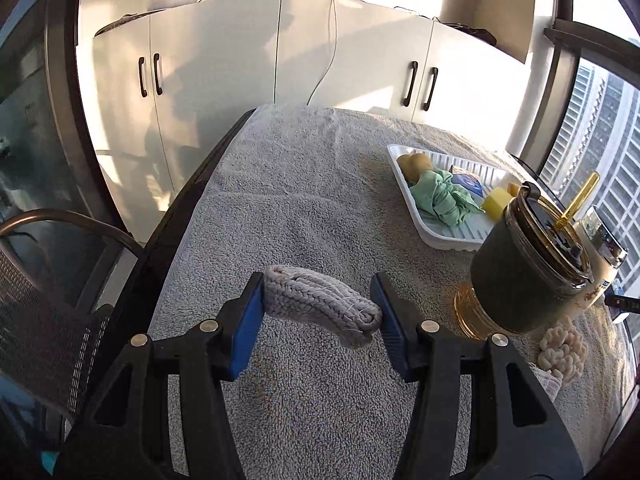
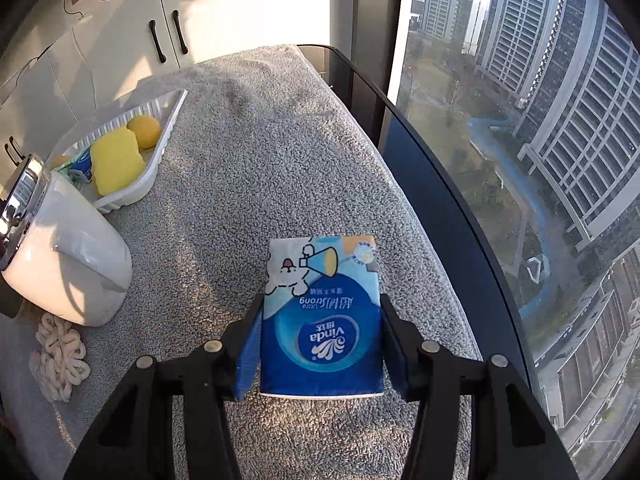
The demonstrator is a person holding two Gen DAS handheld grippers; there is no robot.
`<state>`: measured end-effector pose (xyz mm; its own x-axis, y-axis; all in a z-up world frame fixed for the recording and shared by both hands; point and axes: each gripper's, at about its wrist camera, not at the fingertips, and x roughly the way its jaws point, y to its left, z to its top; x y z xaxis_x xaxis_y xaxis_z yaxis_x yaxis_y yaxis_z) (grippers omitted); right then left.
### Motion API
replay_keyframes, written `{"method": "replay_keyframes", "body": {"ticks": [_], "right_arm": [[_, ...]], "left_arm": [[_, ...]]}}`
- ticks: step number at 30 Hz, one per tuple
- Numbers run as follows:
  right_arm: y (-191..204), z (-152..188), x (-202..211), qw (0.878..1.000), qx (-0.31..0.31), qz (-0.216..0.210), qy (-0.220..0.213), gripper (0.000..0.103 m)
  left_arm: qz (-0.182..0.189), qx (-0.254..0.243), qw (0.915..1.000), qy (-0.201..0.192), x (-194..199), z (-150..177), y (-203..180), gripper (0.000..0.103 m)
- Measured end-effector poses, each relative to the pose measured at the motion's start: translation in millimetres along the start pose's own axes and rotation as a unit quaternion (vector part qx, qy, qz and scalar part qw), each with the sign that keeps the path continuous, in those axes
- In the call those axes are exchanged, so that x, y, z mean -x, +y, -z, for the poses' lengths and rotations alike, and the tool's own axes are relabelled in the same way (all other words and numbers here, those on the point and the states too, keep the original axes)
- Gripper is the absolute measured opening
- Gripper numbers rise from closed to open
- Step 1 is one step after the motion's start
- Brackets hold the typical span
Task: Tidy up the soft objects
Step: 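Carry the knitted cloth and tissue pack over the white tray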
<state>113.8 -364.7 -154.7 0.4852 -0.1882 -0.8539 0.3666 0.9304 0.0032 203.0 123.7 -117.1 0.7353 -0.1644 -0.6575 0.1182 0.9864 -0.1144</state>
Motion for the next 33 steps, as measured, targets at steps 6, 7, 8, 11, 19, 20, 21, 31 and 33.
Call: {"method": "replay_keyframes", "body": {"ticks": [6,7,8,11,19,20,21,31,33], "right_arm": [[3.2,-46.7,-16.6,0.999,0.026,0.024,-0.022,0.055],[4.9,-55.3,-18.4,0.999,0.030,0.020,-0.026,0.055],[6.9,-66.4,-20.9,0.999,0.030,0.015,-0.030,0.055],[16.6,-96.2,-27.7,0.999,0.037,0.000,-0.034,0.055],[67.0,-160.4,-52.4,0.998,0.063,-0.010,-0.022,0.055],[73.1,-165.9,-54.6,0.998,0.064,-0.017,-0.020,0.055],[79.5,-170.3,-56.4,0.997,0.066,-0.022,-0.019,0.055],[147.7,-211.1,-70.0,0.991,0.082,-0.107,0.001,0.055],[166.6,-215.9,-72.5,0.988,0.105,-0.112,0.003,0.055]], "left_arm": [[-0.043,-0.016,0.9988,-0.017,-33.3,-36.5,15.5,0.051],[-0.045,-0.024,0.9985,-0.020,-38.1,-42.0,14.3,0.051],[-0.045,-0.029,0.9983,-0.021,-44.8,-50.1,15.0,0.051],[-0.037,-0.041,0.9982,-0.025,-63.1,-71.5,8.4,0.051],[-0.027,-0.062,0.9974,-0.023,-106.9,-113.2,-24.1,0.051],[-0.029,-0.070,0.9969,-0.021,-112.2,-116.6,-31.4,0.051],[-0.025,-0.077,0.9966,-0.016,-117.2,-119.6,-38.0,0.051],[0.123,-0.147,0.9812,0.023,-130.2,-134.6,-122.4,0.051],[0.153,-0.155,0.9747,0.047,-134.8,-134.3,-134.8,0.051]]}}
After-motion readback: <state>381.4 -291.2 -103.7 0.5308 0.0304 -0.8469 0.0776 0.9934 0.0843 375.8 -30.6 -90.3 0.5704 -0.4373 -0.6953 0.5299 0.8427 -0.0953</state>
